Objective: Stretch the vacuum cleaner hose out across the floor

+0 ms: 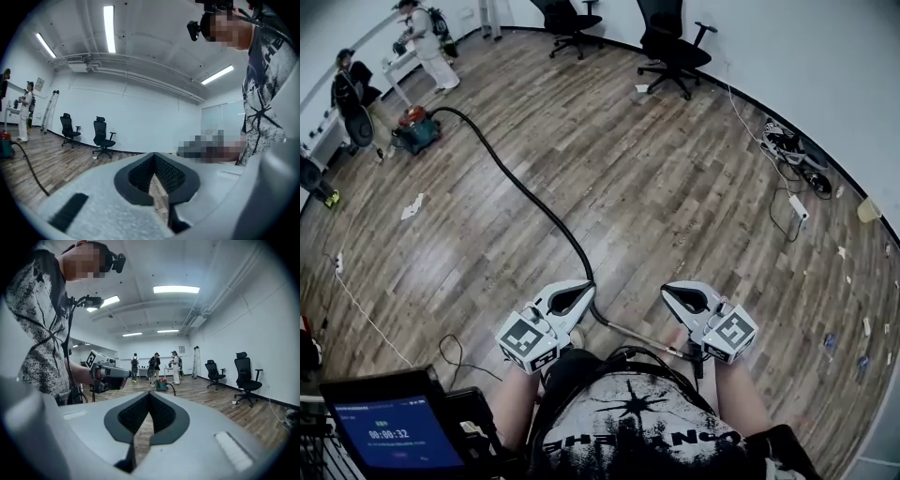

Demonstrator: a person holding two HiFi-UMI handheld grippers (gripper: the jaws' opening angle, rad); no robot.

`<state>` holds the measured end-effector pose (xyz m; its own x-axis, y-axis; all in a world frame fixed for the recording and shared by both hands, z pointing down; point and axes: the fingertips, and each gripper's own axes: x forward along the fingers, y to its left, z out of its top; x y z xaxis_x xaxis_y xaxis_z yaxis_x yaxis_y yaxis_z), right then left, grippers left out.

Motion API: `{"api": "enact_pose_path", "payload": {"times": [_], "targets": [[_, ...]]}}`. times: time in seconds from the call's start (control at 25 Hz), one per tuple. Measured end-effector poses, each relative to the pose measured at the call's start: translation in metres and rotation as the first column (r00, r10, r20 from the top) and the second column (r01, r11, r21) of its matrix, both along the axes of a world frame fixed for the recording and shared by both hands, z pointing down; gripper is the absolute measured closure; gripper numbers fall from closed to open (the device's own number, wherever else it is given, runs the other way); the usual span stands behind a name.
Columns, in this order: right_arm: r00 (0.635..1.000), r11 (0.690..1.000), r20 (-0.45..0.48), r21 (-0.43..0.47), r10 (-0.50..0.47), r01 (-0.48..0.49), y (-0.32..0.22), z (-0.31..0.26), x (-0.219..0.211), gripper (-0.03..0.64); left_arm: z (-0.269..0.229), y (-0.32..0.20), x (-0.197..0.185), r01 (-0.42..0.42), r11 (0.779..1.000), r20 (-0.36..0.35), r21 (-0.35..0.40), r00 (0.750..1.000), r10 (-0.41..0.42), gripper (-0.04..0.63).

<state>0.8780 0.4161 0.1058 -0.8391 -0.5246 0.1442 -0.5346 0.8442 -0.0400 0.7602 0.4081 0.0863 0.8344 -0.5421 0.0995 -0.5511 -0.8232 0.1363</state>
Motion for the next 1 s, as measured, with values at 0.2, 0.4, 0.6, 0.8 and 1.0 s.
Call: {"api": "enact_pose_path", "payload": {"times": [0.2, 0.4, 0.6, 0.8, 1.0], "targets": [[1.000, 1.000, -0.025, 0.028, -0.005, 0.006, -0.002, 0.000, 0.017, 0.611, 0.006, 0.005, 0.018, 0.011, 1.000, 0.006, -0.028, 1.000, -0.011, 0.595], [0.999, 1.000, -0.048, 0.000, 0.001, -0.001, -0.003, 0.009, 0.026, 0.611, 0.004, 0.001, 0.029, 0.014, 1.000, 0.022, -0.024, 1.000, -0.014, 0.595], [0.998, 1.000, -0.066, 0.014, 0.025, -0.024, -0.005, 0.009, 0.032, 0.611, -0.001, 0.005, 0.038, -0.001, 1.000, 0.046, -0.013, 0.999, 0.002, 0.595], [0.999, 1.000, -0.032, 0.008, 0.006, -0.006, -0.006, 0.007, 0.029, 0.611, -0.001, 0.005, 0.037, 0.011, 1.000, 0.060, 0.001, 0.998, -0.011, 0.595], [0.999, 1.000, -0.037, 0.024, 0.003, -0.002, -0.009, 0.005, 0.022, 0.611, 0.002, 0.005, 0.033, 0.032, 0.999, 0.072, 0.008, 0.997, -0.033, 0.595]]}}
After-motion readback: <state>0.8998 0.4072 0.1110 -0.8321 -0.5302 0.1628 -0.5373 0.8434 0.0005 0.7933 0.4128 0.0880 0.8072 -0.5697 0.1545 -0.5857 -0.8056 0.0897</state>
